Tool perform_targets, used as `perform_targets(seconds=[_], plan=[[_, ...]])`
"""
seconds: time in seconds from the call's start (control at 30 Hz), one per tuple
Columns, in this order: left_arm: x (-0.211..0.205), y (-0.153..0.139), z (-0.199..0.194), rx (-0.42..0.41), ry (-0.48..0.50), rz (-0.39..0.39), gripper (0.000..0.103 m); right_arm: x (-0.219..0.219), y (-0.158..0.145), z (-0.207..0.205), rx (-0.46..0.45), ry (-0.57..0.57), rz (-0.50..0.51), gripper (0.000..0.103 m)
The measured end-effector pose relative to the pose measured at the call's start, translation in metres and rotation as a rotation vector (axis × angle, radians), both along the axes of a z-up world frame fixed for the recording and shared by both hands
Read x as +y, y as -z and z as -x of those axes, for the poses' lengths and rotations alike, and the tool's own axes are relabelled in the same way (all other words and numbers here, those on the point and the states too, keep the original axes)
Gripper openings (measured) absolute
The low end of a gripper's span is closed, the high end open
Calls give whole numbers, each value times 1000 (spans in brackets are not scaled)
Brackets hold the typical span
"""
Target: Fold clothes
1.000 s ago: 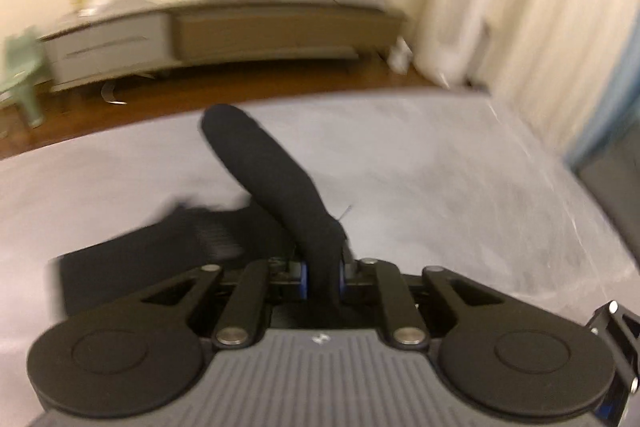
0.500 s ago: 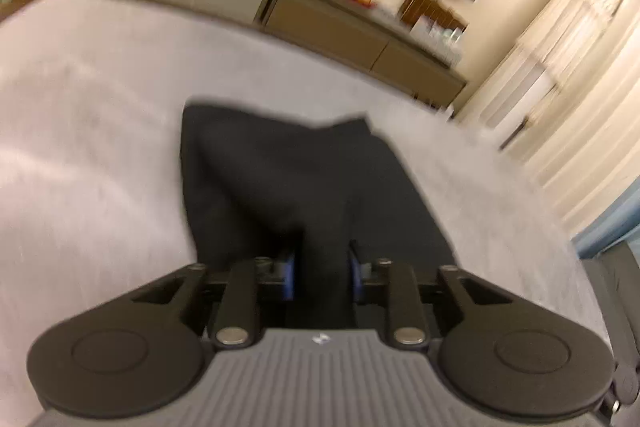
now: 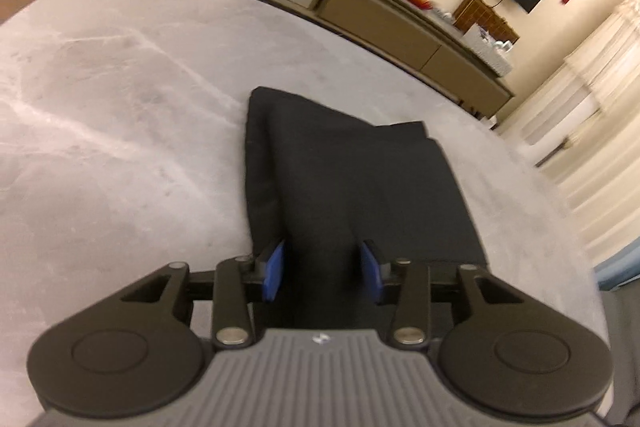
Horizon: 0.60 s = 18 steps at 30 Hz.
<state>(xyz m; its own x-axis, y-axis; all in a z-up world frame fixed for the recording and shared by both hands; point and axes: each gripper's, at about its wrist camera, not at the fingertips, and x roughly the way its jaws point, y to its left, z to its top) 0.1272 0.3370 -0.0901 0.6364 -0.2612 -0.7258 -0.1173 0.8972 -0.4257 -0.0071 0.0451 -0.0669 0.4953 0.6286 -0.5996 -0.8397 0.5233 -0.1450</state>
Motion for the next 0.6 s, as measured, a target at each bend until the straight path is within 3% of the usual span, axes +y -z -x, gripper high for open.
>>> perform_targets(seconds=[0.07, 0.17, 0.27, 0.33, 0.47, 0.6], plan=[[-1, -1, -1, 8, -2, -19, 43, 9, 9, 3, -30, 1, 43, 81], [-9, 3, 2, 30, -4, -36, 43, -2, 6, -16, 29, 57, 65, 77], [-29, 1, 7, 23, 64, -42, 55, -41, 2, -51, 12, 146, 144, 77], [-45, -5, 9, -6, 164, -9, 56, -85, 1, -85, 32, 247, 182, 77], [-59, -12, 11, -36, 218, 41, 56, -168, -2, -130, -14, 503, 321, 72], [-53, -11, 7, -35, 183, 95, 56, -203, -26, -114, -48, 617, 259, 69]])
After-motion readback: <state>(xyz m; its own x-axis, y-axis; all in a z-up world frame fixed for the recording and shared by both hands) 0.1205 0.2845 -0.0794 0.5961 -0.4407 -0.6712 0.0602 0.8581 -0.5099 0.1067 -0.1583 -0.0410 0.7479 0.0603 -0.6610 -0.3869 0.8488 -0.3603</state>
